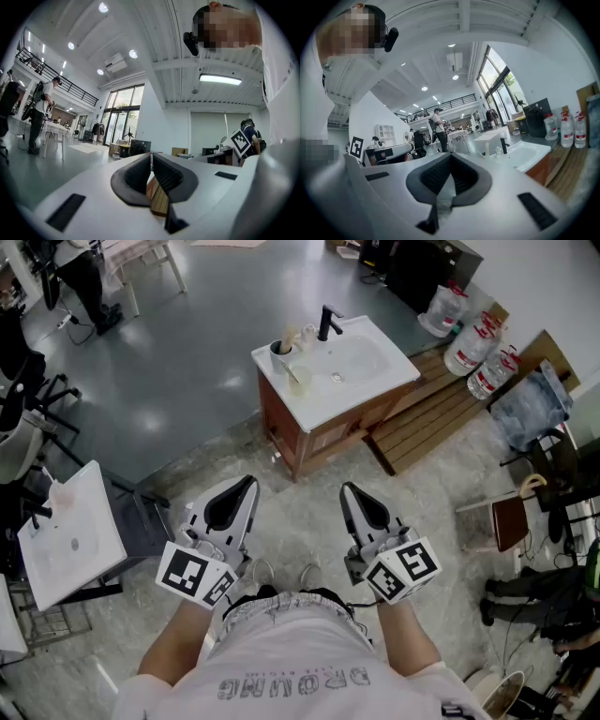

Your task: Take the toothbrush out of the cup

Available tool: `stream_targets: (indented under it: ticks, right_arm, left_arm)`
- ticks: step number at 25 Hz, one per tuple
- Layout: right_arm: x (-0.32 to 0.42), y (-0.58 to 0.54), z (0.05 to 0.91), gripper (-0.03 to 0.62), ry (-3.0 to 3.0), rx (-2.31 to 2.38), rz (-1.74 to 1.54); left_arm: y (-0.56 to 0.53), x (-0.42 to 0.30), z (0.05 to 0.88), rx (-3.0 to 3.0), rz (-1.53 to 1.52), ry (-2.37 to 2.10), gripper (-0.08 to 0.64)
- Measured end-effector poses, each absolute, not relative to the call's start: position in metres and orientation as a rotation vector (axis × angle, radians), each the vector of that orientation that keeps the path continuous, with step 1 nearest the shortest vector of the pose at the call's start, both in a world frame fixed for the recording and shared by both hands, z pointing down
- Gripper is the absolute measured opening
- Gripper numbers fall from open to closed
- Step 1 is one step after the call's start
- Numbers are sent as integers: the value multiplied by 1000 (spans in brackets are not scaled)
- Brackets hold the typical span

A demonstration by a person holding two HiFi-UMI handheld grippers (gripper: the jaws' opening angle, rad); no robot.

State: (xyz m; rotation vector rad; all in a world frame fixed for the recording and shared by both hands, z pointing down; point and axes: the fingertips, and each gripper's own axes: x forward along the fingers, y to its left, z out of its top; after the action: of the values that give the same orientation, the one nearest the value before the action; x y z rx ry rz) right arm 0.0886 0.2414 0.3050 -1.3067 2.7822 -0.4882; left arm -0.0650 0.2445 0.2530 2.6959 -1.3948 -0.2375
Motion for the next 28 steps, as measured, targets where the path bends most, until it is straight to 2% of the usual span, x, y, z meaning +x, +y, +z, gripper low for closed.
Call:
stream_targets:
  ticks: [28]
  right_arm:
    - [96,230,310,6,2763,-1408,-506]
  left_arm:
    - [236,-62,258,2714,-198,-1385,34]
